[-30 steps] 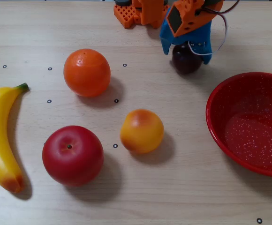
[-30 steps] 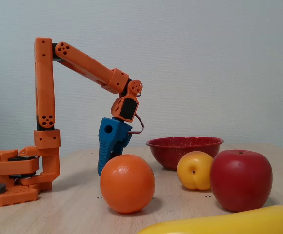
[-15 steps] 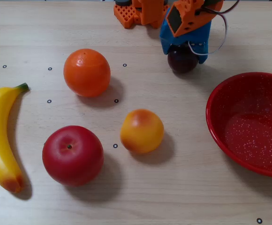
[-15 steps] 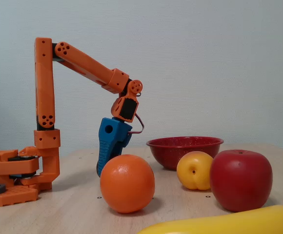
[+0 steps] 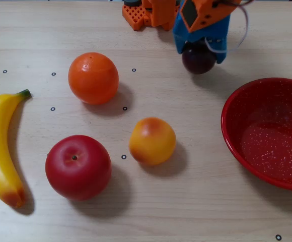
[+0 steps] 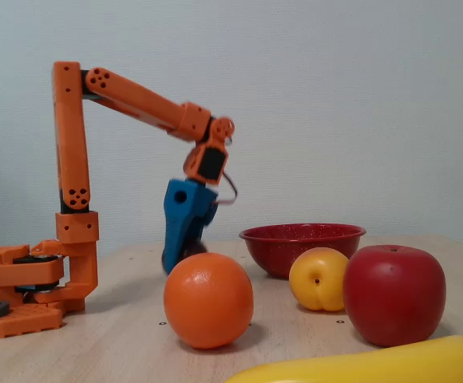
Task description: Put plum in the red bowl.
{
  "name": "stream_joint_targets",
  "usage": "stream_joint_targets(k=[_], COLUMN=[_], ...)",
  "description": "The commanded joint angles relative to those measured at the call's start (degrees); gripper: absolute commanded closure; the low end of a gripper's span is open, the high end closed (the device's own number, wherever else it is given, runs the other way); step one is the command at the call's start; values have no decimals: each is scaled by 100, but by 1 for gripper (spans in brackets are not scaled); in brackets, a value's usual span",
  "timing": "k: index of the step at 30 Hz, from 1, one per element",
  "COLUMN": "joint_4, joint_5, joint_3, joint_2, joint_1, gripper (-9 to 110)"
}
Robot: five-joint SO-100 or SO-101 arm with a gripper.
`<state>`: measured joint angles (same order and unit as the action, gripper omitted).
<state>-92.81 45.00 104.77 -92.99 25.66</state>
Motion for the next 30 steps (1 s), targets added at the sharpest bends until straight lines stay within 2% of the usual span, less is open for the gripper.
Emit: stream_joint_targets(k=[1,7,13,21,30], joint_4=[-413,-1002,-773,773,2637], joint_5=[-193,-352,-712,-1257,-1942], joint_3=[-659,-1116,-1485,-2355,-2435], joint_2=[-853,-1160,-1274,-1248,-1063], joint_1=[-9,-18,62,272,431], gripper=[102,102,102,102,102])
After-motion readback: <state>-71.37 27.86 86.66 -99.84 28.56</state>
